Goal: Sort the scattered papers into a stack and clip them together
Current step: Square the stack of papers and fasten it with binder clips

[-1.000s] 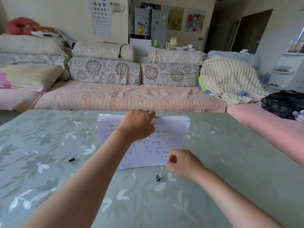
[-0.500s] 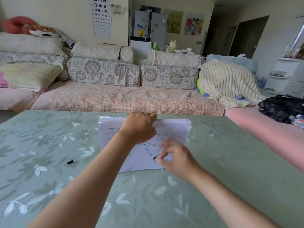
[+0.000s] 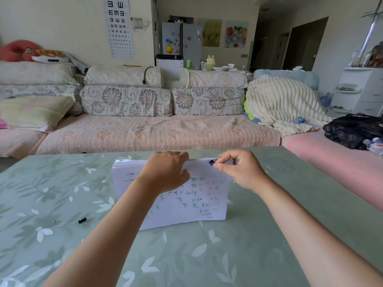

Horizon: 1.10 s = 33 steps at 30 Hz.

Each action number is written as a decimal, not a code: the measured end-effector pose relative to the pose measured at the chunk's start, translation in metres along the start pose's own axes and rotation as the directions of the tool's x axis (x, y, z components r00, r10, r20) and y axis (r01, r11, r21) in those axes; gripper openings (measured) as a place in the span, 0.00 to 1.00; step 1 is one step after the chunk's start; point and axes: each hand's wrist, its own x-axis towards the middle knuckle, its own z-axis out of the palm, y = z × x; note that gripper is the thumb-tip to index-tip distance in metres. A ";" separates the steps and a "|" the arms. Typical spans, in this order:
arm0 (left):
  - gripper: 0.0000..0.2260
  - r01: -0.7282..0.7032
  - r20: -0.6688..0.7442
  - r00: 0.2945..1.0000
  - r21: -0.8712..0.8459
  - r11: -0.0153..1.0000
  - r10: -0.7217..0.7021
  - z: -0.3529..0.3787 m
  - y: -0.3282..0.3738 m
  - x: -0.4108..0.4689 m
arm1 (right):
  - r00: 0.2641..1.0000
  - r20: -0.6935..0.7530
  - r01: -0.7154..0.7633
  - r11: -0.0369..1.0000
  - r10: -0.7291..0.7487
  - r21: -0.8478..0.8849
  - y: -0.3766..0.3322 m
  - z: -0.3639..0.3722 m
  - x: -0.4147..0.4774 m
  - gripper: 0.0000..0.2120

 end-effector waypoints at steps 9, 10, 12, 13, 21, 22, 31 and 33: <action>0.18 0.000 0.011 1.000 -0.079 0.997 0.001 0.006 0.021 0.024 | 0.997 -0.052 0.055 0.998 -0.053 0.043 0.010 0.005 0.005 0.12; 0.19 -0.018 -0.003 1.000 -0.088 0.996 0.018 0.010 0.026 0.027 | 0.997 -0.052 0.052 0.998 -0.050 0.045 0.010 0.006 0.006 0.13; 0.18 -0.049 -0.042 0.998 -0.080 0.996 0.046 0.017 0.029 0.031 | 0.997 -0.054 0.050 0.998 -0.048 0.038 0.011 0.006 0.007 0.14; 0.18 -0.059 -0.055 0.997 -0.077 0.995 0.055 0.020 0.030 0.031 | 0.998 -0.049 0.048 0.998 -0.046 0.044 0.010 0.006 0.007 0.14; 0.13 -0.090 -0.060 0.994 -0.065 0.994 0.086 0.025 0.028 0.028 | 0.995 -0.099 0.039 0.986 -0.023 0.162 -0.015 -0.014 0.017 0.16; 0.12 -0.093 -0.062 0.994 -0.068 0.993 0.088 0.024 0.029 0.029 | 0.997 -0.077 0.027 0.988 -0.016 0.149 -0.017 -0.016 0.018 0.21; 0.11 -0.046 -0.034 0.998 -0.025 0.999 0.045 0.018 0.036 0.030 | 0.999 0.012 -0.028 0.959 0.033 -0.282 -0.045 -0.032 0.021 0.11; 0.11 -0.039 -0.028 0.999 -0.037 0.999 0.038 0.017 0.036 0.030 | 1.000 0.016 -0.012 0.935 0.019 -0.355 -0.051 -0.031 0.020 0.09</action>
